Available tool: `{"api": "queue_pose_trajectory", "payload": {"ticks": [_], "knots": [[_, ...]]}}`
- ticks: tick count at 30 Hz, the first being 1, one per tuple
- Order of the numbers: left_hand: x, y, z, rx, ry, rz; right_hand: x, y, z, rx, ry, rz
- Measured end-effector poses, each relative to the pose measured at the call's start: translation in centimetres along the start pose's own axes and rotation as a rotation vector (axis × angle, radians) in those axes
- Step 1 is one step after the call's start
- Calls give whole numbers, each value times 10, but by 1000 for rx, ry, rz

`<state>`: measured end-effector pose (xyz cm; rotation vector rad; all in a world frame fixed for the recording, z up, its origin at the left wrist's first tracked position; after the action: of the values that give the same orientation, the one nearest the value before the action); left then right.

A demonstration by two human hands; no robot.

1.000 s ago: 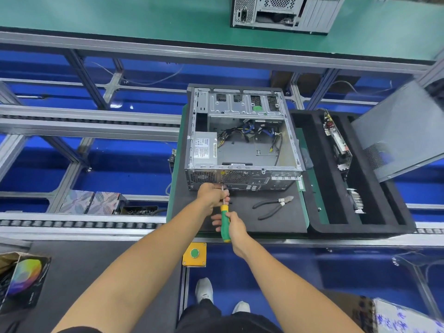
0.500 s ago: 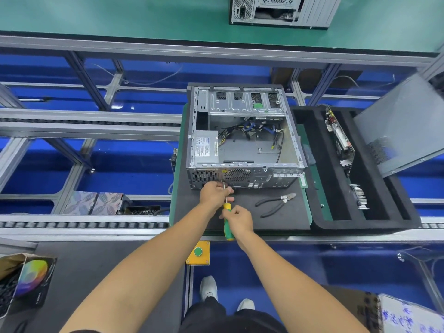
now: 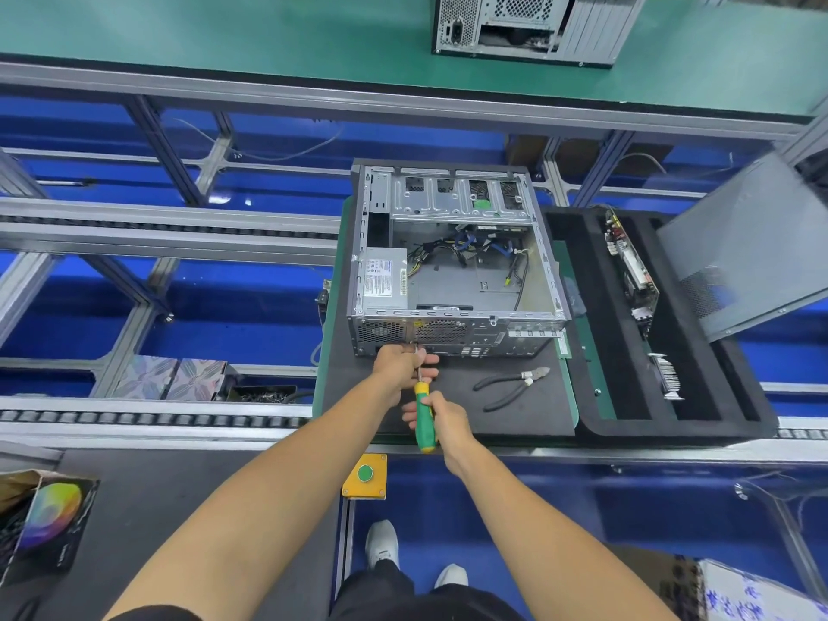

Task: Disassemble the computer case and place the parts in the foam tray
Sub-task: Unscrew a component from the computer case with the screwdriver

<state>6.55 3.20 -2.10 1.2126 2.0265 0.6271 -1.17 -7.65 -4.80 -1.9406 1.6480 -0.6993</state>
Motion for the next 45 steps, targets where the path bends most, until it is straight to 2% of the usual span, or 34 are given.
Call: {"api": "queue_pose_trajectory", "payload": {"ticks": [3, 9, 15, 19, 23, 25, 32, 36, 39, 42, 45], "knots": [[-2, -3, -4, 24, 18, -121, 1, -1, 2, 6, 65, -8], [0, -9, -1, -1, 52, -193, 7, -4, -1, 21, 209, -119], [3, -15, -2, -96, 187, -104, 8, -17, -3, 87, 425, -405], [1, -10, -1, -73, 187, -65, 2, -11, 1, 72, 247, -338], [1, -7, 4, -50, 156, -37, -13, 3, -3, -62, -91, -53], [1, -6, 6, -52, 143, -12, -17, 10, -3, -83, -163, -13], [0, -6, 3, -31, 88, -37, -8, 3, 0, -45, 10, -51], [-2, -8, 0, -36, 67, -102, -2, -12, 1, 107, 254, -330], [5, -10, 0, -103, 136, 10, -1, -15, -3, 105, 379, -522], [9, -8, 1, -131, 172, 64, -6, -15, -3, 96, 320, -554], [9, -5, 1, -97, 165, 45, -16, -15, -6, 77, 136, -342]]}}
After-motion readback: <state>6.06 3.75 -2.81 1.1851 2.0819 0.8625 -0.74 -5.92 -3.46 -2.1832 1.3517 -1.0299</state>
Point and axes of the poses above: each hand's wrist, its own z-axis towards the middle knuckle, its own x-axis out of the back of the hand, y = z × x, the point moved 6 cm from there along z, towards the middle knuckle, and after that the axes turned 15 degrees about -z, right-handed, at the moved point
